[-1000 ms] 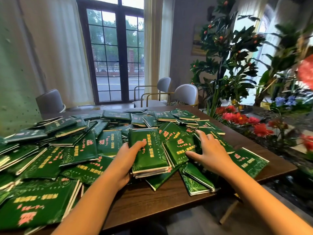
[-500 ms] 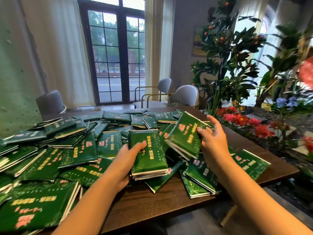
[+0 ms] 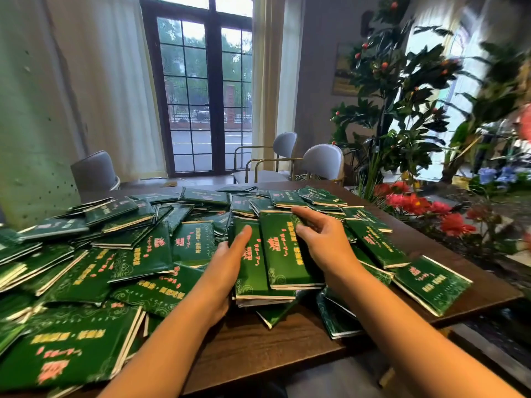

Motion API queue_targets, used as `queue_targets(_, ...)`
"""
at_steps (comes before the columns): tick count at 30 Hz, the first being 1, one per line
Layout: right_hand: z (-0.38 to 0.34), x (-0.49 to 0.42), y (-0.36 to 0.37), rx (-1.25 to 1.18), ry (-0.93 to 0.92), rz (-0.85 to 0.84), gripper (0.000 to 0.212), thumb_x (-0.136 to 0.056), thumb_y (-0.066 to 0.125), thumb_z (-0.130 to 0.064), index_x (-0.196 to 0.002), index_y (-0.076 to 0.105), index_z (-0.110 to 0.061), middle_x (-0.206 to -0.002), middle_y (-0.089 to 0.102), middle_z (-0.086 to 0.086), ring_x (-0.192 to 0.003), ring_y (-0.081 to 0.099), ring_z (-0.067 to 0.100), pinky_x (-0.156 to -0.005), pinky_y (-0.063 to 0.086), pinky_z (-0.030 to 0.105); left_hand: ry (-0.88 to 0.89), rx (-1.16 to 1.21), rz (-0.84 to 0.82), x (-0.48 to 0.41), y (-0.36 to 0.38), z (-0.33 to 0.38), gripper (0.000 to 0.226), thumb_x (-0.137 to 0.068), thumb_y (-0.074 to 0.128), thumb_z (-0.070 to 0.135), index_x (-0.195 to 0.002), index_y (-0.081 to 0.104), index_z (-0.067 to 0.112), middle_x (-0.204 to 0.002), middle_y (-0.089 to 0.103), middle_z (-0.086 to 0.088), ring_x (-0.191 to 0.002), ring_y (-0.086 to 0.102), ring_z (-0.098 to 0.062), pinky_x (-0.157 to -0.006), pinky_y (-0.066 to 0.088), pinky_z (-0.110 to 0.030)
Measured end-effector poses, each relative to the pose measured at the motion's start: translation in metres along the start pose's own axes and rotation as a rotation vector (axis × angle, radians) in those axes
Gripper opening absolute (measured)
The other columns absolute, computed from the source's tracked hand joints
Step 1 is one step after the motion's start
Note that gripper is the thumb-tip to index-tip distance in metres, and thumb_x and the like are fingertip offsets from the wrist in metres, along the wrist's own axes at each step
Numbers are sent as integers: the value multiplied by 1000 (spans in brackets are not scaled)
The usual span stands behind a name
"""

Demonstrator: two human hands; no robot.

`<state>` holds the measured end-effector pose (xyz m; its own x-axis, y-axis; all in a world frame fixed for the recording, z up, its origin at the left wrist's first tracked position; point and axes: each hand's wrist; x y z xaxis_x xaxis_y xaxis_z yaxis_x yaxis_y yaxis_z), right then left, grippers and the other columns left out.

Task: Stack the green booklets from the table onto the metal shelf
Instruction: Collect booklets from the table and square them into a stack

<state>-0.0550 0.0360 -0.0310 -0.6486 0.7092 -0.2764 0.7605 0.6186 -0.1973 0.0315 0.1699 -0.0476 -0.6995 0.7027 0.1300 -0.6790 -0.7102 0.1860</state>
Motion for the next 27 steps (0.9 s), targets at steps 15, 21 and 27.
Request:
queue_targets(15, -8, 14, 14, 106, -271, -75, 43, -95, 45, -1, -136, 48, -13, -137, 51, 0, -127, 45, 9, -107, 34, 23, -51, 35, -76, 13, 16, 18, 32, -89, 62, 17, -119, 59, 5, -97, 73, -17, -71, 72, -23, -56, 59, -30)
queue_targets(21, 8, 19, -31, 173, -268, -30, 37, -99, 42, -12, -134, 46, -21, -135, 49, -4, -124, 43, 7, -101, 35, 19, -64, 118, -138, 31, 29, 19, 19, -90, 58, 16, -105, 64, 6, -86, 75, -13, -65, 72, -20, -58, 60, -31)
queue_targets(27, 35, 15, -83, 745, -201, 72, 45, -95, 52, -26, -138, 43, -18, -142, 42, 2, -132, 35, 23, -106, 28, 37, -93, 42, -63, 16, 52, 23, 17, -99, 43, 9, -89, 55, 2, -35, 55, -8, -26, 53, -9, -28, 40, -18)
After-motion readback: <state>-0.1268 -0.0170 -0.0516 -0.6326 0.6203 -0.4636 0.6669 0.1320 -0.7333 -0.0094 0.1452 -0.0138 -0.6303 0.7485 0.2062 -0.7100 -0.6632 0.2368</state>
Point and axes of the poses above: each hand's wrist, its own x-axis away from the middle knuckle, its own y-axis out of the palm, z = x × y
